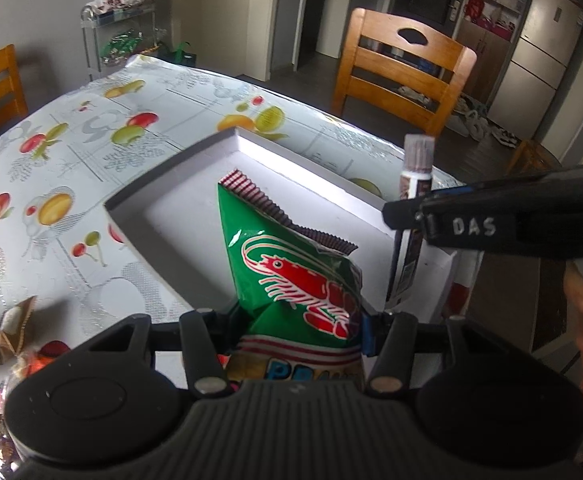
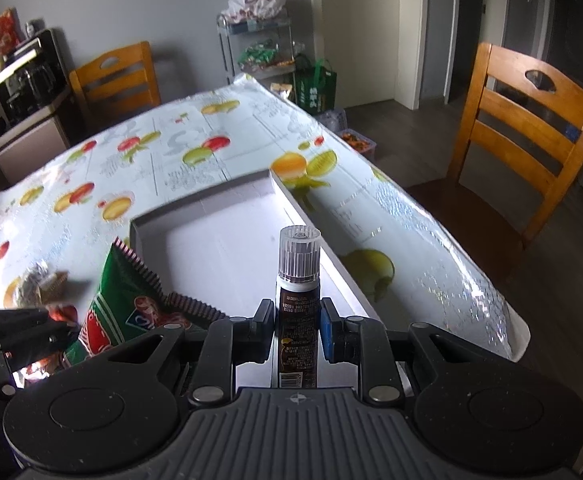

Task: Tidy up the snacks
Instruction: 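Lift and carry the brown tube and green chip bag over the white box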

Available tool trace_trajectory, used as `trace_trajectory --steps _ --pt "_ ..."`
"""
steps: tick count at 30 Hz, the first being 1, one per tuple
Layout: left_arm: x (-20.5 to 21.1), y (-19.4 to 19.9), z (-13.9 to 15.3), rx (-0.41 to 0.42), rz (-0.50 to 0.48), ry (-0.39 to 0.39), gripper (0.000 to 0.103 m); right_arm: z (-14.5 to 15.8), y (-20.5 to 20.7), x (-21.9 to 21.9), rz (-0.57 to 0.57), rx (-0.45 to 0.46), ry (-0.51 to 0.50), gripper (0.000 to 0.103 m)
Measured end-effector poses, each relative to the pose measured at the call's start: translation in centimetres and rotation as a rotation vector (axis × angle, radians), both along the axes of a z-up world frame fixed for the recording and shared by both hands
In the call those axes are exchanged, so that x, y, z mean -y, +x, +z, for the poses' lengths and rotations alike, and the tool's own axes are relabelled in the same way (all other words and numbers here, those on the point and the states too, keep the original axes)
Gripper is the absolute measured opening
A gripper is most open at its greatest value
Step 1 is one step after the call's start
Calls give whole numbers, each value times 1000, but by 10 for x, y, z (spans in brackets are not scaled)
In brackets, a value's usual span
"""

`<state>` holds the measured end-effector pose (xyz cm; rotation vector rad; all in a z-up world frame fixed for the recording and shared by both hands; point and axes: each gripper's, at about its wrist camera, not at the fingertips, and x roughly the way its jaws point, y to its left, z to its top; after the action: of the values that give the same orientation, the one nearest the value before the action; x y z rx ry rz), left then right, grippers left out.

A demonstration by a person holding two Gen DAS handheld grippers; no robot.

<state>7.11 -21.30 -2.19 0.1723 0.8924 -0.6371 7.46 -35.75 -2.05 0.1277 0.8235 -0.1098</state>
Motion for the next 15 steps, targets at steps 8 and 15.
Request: trace_trajectory --steps 8,15 --pt "6 -2 -7 -16 -16 7 52 -17 2 5 -4 -41 -1 25" --pt "4 2 -9 -40 -2 -10 52 -22 10 9 3 -52 -2 25"
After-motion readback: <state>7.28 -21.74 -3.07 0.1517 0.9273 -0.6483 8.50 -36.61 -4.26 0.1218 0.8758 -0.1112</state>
